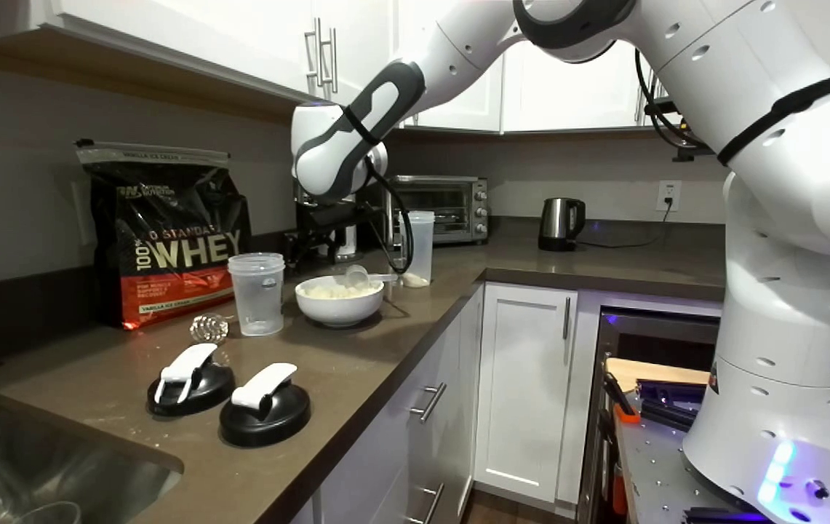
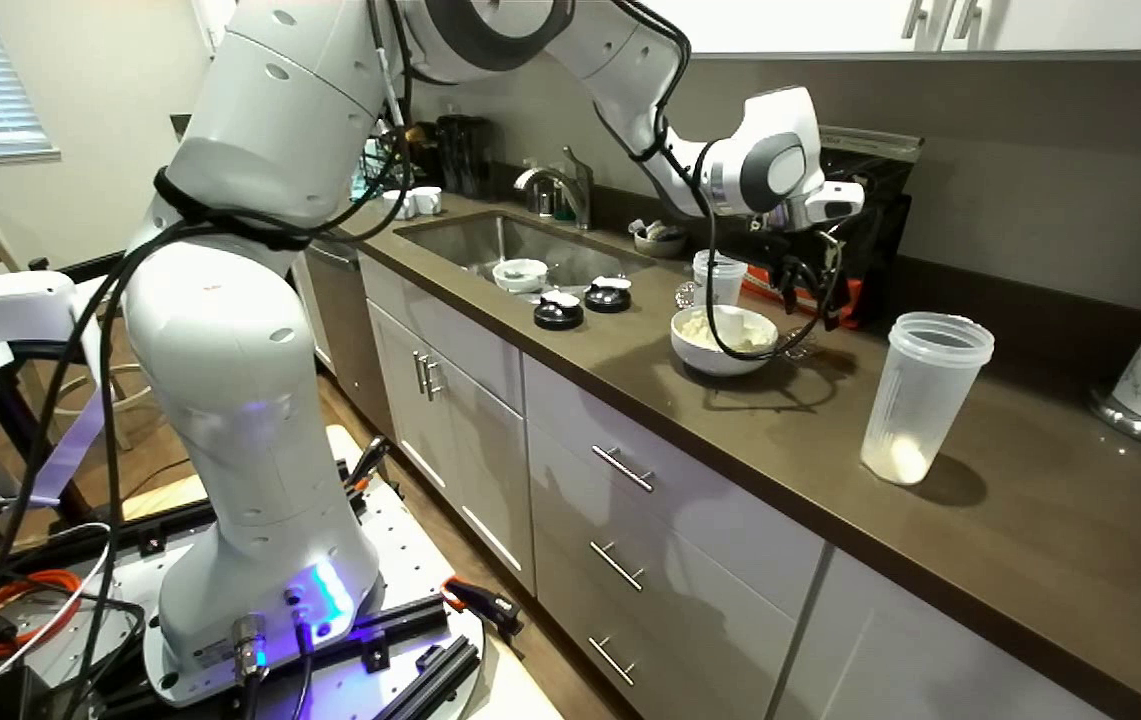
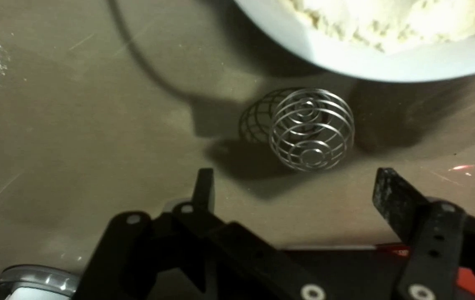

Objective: Put the metal thing in the bigger cup

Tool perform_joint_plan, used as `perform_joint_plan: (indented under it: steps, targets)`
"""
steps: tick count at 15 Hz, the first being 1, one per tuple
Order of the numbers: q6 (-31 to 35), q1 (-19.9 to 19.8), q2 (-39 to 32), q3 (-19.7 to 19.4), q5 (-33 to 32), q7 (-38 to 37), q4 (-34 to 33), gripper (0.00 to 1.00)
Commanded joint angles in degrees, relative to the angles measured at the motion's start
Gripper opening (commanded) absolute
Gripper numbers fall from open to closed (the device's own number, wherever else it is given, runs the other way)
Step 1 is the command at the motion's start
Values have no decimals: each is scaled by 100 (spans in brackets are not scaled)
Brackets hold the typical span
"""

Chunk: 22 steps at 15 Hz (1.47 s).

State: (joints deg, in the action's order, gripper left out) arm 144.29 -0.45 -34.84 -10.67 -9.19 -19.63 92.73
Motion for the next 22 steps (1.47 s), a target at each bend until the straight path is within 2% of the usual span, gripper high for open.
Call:
perform_joint_plan:
  steps: [1,5,6,10,16,17,21,22]
  targets:
    - [-259,-18,-250,-7,155,-5,-405,100]
    - [-543,-50,-375,41,253,36,-560,99]
    - [-597,-53,-406,43,266,35,-603,94]
    - [-790,-82,-516,53,337,42,-773,99]
    - [-941,-128,-606,71,435,50,-915,81]
    - [-952,-133,-616,72,454,51,-924,85]
    - [-1019,-169,-643,90,531,68,-956,85]
    - [-1037,-179,-643,96,563,67,-959,82]
